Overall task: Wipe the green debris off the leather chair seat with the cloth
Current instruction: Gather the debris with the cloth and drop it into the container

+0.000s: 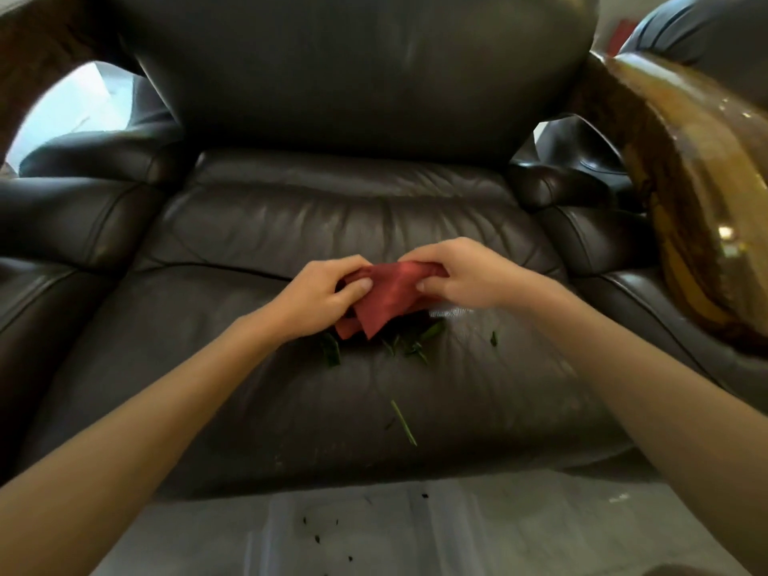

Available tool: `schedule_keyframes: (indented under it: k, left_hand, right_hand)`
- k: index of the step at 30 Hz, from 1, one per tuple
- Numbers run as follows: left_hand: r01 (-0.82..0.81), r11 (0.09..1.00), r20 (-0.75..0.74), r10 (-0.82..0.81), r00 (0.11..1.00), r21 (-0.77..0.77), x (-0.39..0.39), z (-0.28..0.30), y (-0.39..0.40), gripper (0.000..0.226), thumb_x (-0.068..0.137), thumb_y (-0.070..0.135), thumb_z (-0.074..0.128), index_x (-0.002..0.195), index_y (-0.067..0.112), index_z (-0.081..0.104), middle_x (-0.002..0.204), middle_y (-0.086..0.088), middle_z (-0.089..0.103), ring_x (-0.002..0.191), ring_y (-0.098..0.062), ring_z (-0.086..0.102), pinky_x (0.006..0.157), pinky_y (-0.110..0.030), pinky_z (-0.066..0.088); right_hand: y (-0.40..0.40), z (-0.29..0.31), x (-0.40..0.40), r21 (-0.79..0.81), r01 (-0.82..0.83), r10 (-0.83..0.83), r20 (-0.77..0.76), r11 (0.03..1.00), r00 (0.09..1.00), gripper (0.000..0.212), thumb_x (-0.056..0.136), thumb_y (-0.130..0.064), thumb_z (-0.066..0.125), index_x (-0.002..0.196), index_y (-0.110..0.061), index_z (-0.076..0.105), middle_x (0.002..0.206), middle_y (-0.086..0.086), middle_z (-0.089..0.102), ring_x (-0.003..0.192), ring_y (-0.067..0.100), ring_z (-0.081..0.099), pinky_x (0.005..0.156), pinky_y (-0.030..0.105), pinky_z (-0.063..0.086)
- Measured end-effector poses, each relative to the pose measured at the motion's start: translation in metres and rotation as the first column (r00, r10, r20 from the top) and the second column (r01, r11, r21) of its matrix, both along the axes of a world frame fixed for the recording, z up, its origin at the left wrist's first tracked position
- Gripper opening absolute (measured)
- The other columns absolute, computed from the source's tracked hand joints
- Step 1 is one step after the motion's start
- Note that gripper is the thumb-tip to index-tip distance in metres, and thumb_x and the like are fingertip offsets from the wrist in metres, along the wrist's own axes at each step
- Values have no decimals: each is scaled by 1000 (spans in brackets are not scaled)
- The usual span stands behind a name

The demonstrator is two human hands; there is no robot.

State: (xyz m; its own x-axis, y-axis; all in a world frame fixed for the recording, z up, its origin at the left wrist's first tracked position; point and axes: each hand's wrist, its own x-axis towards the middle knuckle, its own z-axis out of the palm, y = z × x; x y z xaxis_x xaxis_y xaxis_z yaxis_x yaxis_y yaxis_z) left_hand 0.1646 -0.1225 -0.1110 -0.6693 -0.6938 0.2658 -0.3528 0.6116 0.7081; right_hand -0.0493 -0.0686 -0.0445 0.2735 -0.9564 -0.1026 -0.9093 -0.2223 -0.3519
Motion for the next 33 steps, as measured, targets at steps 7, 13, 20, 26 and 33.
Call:
schedule_keyframes:
  k: [7,13,20,26,33]
  left_hand:
    - [-91,977,220,134,966,-195,3,-11,-16,27,91,19,53,117,12,58,118,-8,64,109,-25,57,94,-36,44]
    - [-93,990,106,105,989,-109,17,-31,16,24,92,19,50,115,20,58,111,1,65,102,-17,58,87,-30,44]
    - [-115,976,28,123,992,-187,19,-32,67,28,89,34,46,110,23,60,110,7,63,100,-13,52,85,-34,41]
    - [-101,968,-17,100,995,-230,19,-38,99,23,90,35,45,107,25,57,108,11,59,99,-8,46,82,-37,43]
    - [-91,950,30,105,994,-299,24,-44,130,30,89,33,46,111,18,60,114,3,62,107,-10,46,84,-29,36]
  right_hand:
    - [-4,-35,15,-47,46,-48,-22,998,999,39,89,-17,54,127,-25,51,120,3,64,113,26,55,93,35,41]
    - [29,-50,21,-135,-11,1,-78,991,997,41,91,-25,51,132,-27,46,131,-1,58,118,26,52,90,39,43]
    - [65,-40,18,-156,-51,39,-80,986,996,41,90,-21,53,131,-28,49,132,-5,57,120,20,53,94,36,44]
    - [99,-39,19,-183,-70,51,-106,981,993,38,90,-21,53,127,-28,52,126,-7,60,114,18,56,90,35,46]
    - [134,-45,28,-209,-113,66,-217,971,974,38,91,-27,47,129,-28,48,125,-5,59,105,24,58,85,38,48]
